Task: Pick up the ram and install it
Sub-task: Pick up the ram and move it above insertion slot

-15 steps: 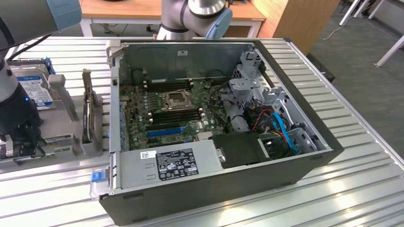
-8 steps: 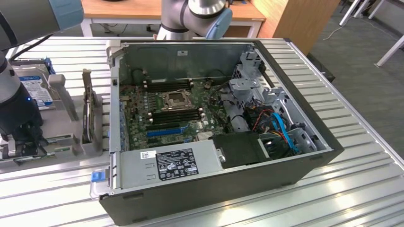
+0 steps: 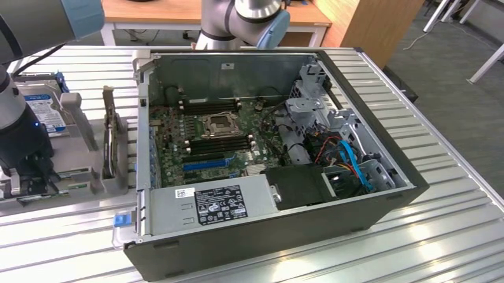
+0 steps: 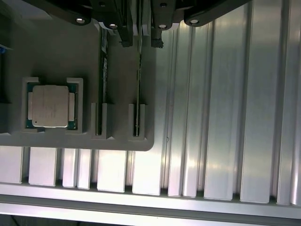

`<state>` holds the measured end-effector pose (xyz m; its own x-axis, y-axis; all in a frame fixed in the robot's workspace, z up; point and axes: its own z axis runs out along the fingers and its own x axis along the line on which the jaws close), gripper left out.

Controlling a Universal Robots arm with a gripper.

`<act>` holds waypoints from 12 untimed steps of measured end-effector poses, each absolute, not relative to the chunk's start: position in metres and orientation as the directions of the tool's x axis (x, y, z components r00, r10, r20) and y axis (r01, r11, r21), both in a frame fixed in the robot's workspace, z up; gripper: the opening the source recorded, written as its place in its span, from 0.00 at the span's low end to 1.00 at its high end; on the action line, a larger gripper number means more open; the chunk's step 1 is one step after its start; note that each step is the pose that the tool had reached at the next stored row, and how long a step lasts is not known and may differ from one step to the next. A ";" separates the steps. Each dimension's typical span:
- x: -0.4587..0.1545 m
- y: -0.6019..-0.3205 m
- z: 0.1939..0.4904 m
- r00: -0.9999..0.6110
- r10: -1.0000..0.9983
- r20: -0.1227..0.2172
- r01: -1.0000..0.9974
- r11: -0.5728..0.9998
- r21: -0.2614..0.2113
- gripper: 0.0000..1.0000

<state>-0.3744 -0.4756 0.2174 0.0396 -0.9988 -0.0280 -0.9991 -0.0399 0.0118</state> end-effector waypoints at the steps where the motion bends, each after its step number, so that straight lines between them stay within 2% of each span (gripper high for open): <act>1: -0.374 -0.476 0.217 0.040 -0.999 -0.028 -0.999 -0.040 0.012 0.29; 12: -0.374 -0.476 0.208 0.040 -0.999 -0.028 -0.999 -0.040 0.012 0.29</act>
